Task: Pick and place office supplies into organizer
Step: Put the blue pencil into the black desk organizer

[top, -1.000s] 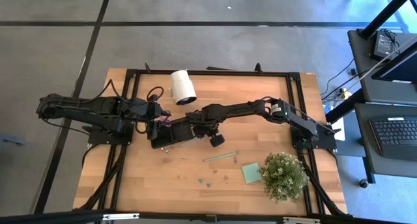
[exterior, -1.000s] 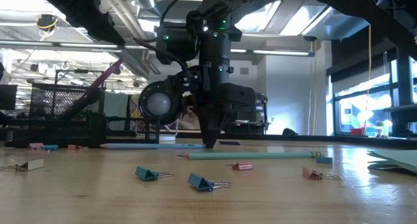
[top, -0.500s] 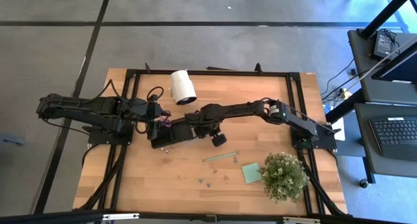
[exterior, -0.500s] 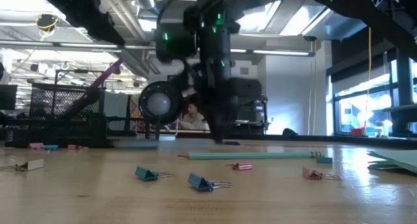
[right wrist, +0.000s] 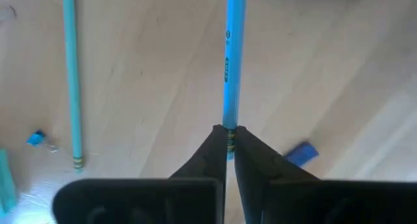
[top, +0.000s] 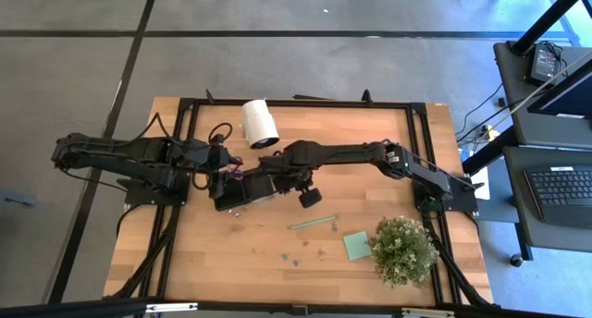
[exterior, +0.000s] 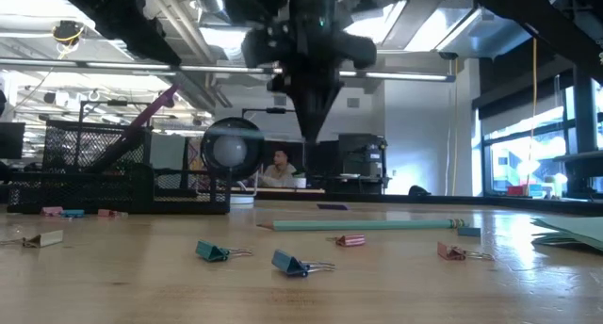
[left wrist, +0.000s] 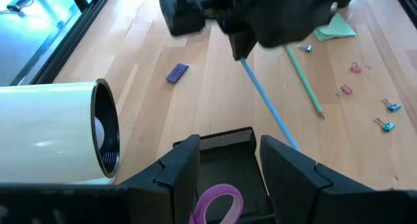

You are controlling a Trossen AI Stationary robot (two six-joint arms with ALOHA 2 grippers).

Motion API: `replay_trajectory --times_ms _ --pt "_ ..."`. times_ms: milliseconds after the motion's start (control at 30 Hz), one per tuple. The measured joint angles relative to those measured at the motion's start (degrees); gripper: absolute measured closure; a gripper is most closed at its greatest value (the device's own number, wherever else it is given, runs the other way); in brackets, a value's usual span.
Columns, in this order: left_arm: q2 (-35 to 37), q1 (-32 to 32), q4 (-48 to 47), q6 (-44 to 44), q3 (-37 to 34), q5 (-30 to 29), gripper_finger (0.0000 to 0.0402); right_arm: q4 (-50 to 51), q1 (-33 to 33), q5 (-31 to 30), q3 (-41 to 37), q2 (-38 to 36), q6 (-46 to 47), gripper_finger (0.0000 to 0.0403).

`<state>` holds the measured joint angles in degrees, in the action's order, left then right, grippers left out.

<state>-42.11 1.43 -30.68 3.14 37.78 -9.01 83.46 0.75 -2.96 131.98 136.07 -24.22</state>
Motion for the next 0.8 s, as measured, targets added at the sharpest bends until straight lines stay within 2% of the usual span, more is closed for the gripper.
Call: replay_trajectory --times_ms 100,367,500,633,800 --pt "0.0 0.0 0.0 -3.9 0.0 0.0 0.0245 3.0 -0.1 0.0 2.9 0.0 1.4 0.0384" --pt "-0.2 1.3 2.1 -15.4 0.0 -0.5 0.0235 6.6 -1.2 -4.0 2.8 -2.3 6.0 0.0384" --pt "-0.8 3.1 2.3 -17.1 0.1 -6.4 0.0233 6.6 -1.5 -4.7 2.8 -2.6 6.7 0.0384" --pt "-3.1 4.4 3.9 -17.3 0.1 -5.8 0.0232 6.6 -1.7 -6.2 2.8 -2.6 7.4 0.0384" --pt "-9.6 5.7 6.4 -16.5 0.1 -5.9 0.0220 6.6 -1.9 -10.6 2.8 -2.6 9.1 0.0384"
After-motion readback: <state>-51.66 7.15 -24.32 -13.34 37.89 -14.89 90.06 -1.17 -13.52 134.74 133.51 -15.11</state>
